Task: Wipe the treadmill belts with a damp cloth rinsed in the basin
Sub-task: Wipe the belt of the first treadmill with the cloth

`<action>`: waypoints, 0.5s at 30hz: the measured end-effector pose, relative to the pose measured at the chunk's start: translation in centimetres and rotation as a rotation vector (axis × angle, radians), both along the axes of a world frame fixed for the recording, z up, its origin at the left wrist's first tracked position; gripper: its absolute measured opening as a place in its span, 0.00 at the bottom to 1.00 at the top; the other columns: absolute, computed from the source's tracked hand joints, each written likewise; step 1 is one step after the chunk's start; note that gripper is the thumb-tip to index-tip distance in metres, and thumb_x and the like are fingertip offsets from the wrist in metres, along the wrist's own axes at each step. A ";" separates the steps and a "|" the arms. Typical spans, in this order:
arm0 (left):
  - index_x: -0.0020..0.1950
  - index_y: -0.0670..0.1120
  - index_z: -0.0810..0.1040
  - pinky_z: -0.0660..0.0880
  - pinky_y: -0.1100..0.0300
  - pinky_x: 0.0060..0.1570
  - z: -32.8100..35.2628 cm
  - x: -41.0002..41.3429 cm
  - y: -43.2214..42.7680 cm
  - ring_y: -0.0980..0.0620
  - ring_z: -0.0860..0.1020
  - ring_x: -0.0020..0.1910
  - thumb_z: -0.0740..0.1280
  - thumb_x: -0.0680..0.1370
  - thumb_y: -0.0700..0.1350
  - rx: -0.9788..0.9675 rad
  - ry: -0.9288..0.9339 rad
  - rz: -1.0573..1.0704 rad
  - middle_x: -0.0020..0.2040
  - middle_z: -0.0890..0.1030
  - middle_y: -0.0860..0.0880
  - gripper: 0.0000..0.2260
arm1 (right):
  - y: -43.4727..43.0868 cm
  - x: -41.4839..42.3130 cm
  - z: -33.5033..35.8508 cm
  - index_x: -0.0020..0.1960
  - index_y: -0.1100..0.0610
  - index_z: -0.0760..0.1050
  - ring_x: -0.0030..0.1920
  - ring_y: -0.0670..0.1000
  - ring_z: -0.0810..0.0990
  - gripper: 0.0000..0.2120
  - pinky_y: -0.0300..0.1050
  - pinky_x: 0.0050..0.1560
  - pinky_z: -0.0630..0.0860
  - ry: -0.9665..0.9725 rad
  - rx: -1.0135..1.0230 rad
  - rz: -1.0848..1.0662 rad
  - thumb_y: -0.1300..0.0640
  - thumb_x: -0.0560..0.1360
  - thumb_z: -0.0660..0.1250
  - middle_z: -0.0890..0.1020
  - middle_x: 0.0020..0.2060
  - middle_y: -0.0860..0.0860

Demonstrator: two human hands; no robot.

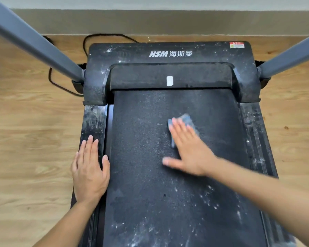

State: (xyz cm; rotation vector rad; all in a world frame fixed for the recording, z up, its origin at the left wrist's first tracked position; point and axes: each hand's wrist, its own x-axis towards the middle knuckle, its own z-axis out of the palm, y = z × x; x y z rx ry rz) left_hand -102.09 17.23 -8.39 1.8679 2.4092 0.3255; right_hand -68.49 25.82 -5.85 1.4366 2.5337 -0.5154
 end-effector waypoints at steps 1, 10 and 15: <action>0.82 0.46 0.65 0.60 0.42 0.79 -0.1 0.0 -0.1 0.52 0.56 0.85 0.55 0.84 0.54 0.001 -0.004 0.000 0.85 0.60 0.52 0.27 | -4.1 0.8 0.1 0.84 0.62 0.38 0.84 0.56 0.35 0.57 0.58 0.83 0.43 0.012 -0.002 0.064 0.19 0.76 0.48 0.38 0.84 0.58; 0.81 0.45 0.66 0.58 0.43 0.80 -0.1 0.1 -0.2 0.50 0.58 0.84 0.55 0.84 0.53 0.031 -0.018 0.011 0.85 0.60 0.52 0.27 | -3.1 5.8 -0.2 0.85 0.57 0.39 0.84 0.53 0.36 0.53 0.56 0.83 0.47 -0.055 0.042 -0.049 0.20 0.77 0.48 0.40 0.85 0.54; 0.81 0.45 0.66 0.58 0.43 0.80 -0.1 0.1 -0.1 0.50 0.57 0.84 0.54 0.84 0.54 0.038 -0.017 0.009 0.85 0.60 0.52 0.27 | 9.4 8.0 0.0 0.85 0.56 0.35 0.83 0.52 0.33 0.56 0.57 0.84 0.42 -0.077 0.052 -0.328 0.18 0.73 0.42 0.36 0.84 0.54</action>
